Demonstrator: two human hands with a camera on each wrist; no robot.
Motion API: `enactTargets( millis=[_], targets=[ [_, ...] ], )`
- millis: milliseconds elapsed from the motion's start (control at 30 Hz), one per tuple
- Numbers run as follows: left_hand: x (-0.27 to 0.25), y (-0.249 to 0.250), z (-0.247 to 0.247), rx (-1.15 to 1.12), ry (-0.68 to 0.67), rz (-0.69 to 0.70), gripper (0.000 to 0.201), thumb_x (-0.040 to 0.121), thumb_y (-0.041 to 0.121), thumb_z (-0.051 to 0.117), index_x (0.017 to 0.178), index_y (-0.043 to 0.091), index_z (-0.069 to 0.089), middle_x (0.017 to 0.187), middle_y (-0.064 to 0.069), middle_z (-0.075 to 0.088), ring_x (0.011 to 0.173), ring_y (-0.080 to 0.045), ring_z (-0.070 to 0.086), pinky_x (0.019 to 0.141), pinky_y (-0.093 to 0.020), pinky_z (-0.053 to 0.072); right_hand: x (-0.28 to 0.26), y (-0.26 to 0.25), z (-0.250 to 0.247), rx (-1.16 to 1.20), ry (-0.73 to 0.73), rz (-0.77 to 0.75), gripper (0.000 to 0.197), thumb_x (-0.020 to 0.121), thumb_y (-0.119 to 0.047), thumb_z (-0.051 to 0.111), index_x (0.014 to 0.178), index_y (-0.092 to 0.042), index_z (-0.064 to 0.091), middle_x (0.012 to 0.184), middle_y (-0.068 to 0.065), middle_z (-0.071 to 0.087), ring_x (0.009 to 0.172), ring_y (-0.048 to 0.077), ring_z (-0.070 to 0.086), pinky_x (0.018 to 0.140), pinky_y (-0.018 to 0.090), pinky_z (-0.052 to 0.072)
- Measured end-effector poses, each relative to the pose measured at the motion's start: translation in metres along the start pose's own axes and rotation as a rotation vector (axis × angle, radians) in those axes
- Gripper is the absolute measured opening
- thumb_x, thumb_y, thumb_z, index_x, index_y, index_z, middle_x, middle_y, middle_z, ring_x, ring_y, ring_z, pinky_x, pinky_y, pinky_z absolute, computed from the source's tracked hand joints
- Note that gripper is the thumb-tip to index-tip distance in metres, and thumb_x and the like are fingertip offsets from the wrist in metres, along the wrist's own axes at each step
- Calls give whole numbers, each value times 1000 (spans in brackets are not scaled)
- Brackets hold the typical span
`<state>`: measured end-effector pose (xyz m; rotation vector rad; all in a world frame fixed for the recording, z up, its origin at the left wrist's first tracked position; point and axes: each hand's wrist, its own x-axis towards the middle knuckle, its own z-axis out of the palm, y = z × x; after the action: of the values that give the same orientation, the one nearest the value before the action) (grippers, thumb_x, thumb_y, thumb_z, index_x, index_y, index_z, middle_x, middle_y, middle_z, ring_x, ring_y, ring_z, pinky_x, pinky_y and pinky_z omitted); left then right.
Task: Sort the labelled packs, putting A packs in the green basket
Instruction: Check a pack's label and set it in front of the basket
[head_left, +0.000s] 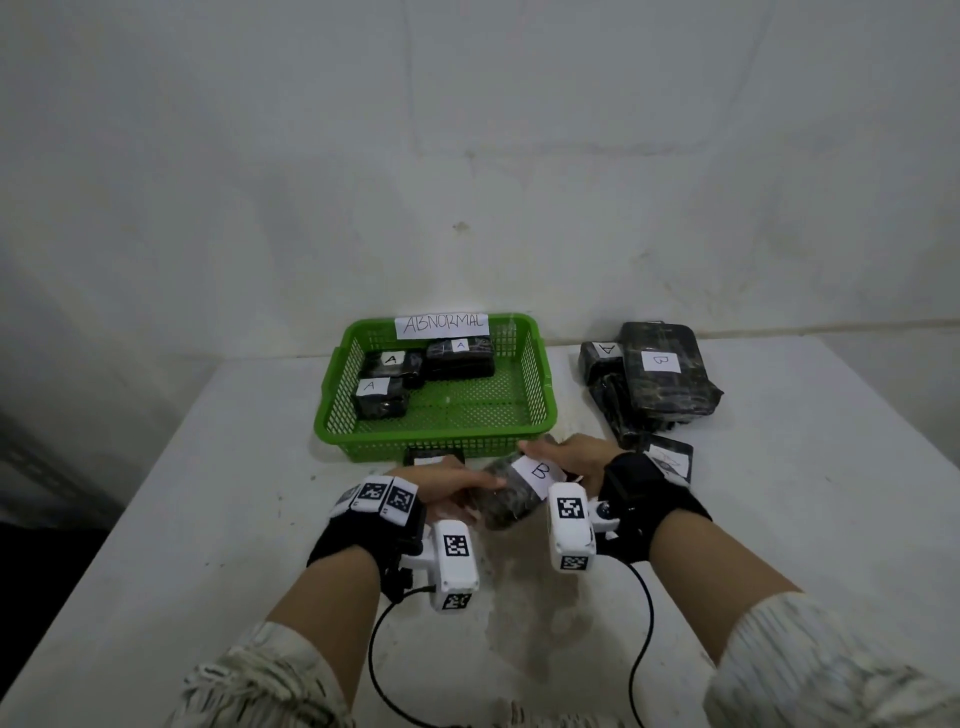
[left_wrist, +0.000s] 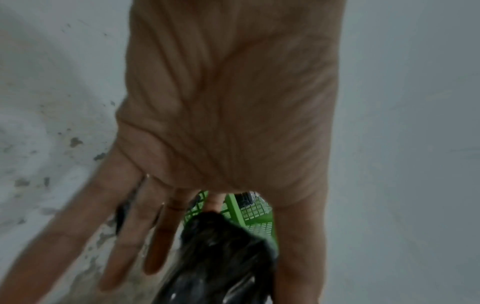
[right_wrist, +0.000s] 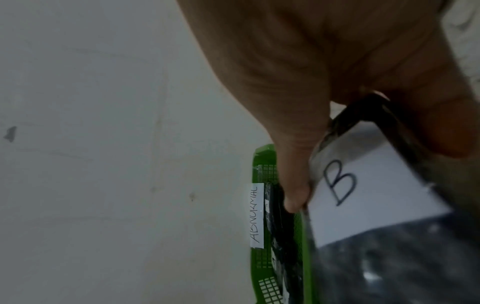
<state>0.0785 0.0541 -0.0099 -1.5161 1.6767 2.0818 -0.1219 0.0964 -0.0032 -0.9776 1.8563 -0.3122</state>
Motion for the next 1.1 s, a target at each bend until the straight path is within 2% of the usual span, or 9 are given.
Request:
enactTargets(
  millis=[133, 300, 433, 533, 600, 700, 833, 900, 1100],
  targets=[
    [0, -1, 0, 308, 101, -150, 46, 87, 49, 57, 108, 10, 66, 100, -2, 69, 52, 0, 61, 41, -10, 38, 16, 3, 14, 247, -19, 31, 37, 76, -26, 79, 92, 4, 63, 97, 20, 65, 91, 32, 59, 85, 41, 49],
    [12, -14, -6, 543, 184, -212, 57, 83, 63, 52, 105, 13, 66, 109, -3, 71, 101, -20, 65, 81, -27, 48, 34, 5, 34, 307, 35, 38, 17, 72, 2, 76, 66, 4, 61, 84, 23, 60, 78, 33, 57, 77, 45, 51],
    [24, -23, -9, 482, 190, -184, 54, 87, 55, 51, 107, 6, 62, 102, -11, 72, 72, -26, 55, 56, -25, 38, 42, 3, 46, 323, 16, 29, 11, 82, 8, 61, 73, 2, 59, 106, 27, 64, 95, 40, 65, 88, 54, 53],
    [31, -28, -5, 338, 217, -135, 33, 93, 38, 52, 91, 5, 54, 76, -12, 73, 82, -32, 68, 63, -31, 51, 32, -5, 55, 303, -121, -36, 34, 88, 5, 53, 121, -2, 54, 118, 18, 57, 91, 28, 58, 66, 32, 53],
    [30, -28, -6, 361, 228, -131, 31, 93, 38, 52, 94, 8, 49, 83, -14, 74, 90, -31, 69, 63, -32, 47, 31, -11, 60, 175, -138, -70, 53, 91, 3, 50, 142, -3, 35, 128, 21, 58, 97, 28, 56, 63, 27, 44],
    [27, -28, -8, 410, 230, -128, 29, 93, 40, 50, 93, 11, 47, 92, -15, 73, 88, -30, 67, 53, -27, 36, 36, -11, 65, 107, -85, -113, 47, 93, 4, 45, 139, -2, 39, 121, 22, 62, 97, 33, 59, 62, 31, 43],
    [28, -26, -3, 277, 278, -99, 23, 96, 22, 51, 74, 15, 45, 45, 2, 63, 62, -23, 63, 54, -26, 52, 39, -4, 68, 129, -35, -97, 37, 91, 7, 45, 127, 8, 48, 125, 27, 59, 113, 42, 56, 92, 50, 47],
    [28, -22, -5, 262, 288, -102, 23, 96, 22, 50, 76, 12, 49, 40, 4, 61, 59, -22, 65, 56, -26, 56, 39, -2, 67, 169, -16, -92, 41, 89, 5, 51, 130, 7, 44, 124, 25, 59, 112, 39, 57, 97, 50, 45],
    [21, 12, -14, 533, 361, -75, 36, 96, 35, 47, 73, 9, 54, 65, -7, 59, 57, -19, 52, 65, -28, 44, 41, 4, 41, 149, 75, -130, 18, 94, -11, 51, 106, 0, 56, 76, 9, 50, 64, 18, 43, 70, 32, 40]
  ],
)
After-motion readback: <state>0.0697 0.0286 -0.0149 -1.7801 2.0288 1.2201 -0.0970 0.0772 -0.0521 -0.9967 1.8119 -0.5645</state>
